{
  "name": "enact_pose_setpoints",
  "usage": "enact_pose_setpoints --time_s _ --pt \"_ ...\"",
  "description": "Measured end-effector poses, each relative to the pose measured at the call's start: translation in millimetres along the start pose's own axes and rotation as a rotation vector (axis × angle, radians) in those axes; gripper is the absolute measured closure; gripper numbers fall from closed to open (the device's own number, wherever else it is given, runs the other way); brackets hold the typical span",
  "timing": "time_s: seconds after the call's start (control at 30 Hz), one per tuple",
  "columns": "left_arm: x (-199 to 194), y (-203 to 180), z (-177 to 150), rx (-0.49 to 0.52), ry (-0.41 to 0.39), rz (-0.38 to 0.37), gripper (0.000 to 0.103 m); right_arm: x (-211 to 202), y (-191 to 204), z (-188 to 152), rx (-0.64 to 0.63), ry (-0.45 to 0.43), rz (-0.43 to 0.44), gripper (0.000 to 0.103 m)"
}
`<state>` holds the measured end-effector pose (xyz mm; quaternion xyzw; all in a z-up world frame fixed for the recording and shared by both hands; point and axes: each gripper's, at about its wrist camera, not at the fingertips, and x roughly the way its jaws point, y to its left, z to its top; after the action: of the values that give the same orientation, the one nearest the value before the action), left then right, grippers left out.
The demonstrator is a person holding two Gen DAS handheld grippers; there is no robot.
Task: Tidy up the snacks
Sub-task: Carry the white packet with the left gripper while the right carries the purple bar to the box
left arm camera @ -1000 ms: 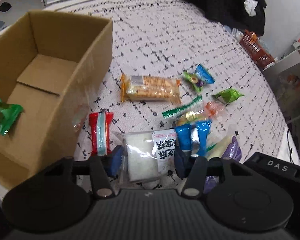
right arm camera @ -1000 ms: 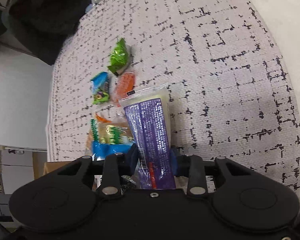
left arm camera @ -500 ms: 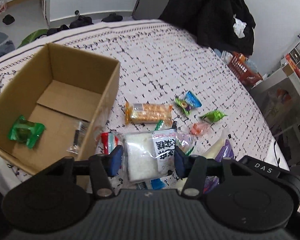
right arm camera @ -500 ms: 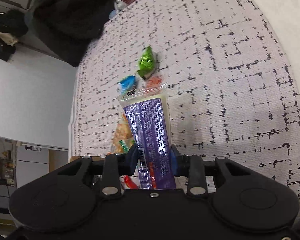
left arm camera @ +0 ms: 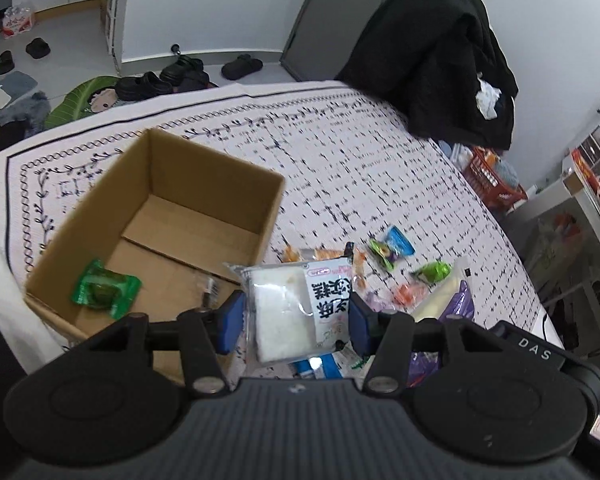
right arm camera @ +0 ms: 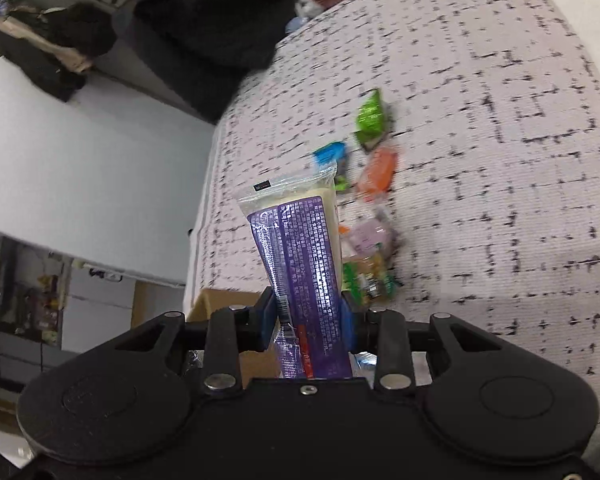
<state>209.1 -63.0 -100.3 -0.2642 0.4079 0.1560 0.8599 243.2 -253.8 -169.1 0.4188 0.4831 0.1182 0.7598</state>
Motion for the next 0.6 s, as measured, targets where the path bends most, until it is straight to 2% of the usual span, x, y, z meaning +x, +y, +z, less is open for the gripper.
enact_pose_setpoints --time_s 0.6 --pt "-26 72 38 -0.083 -0.056 0.071 0.05 29 65 -27 -0.119 0.14 0.15 0.071"
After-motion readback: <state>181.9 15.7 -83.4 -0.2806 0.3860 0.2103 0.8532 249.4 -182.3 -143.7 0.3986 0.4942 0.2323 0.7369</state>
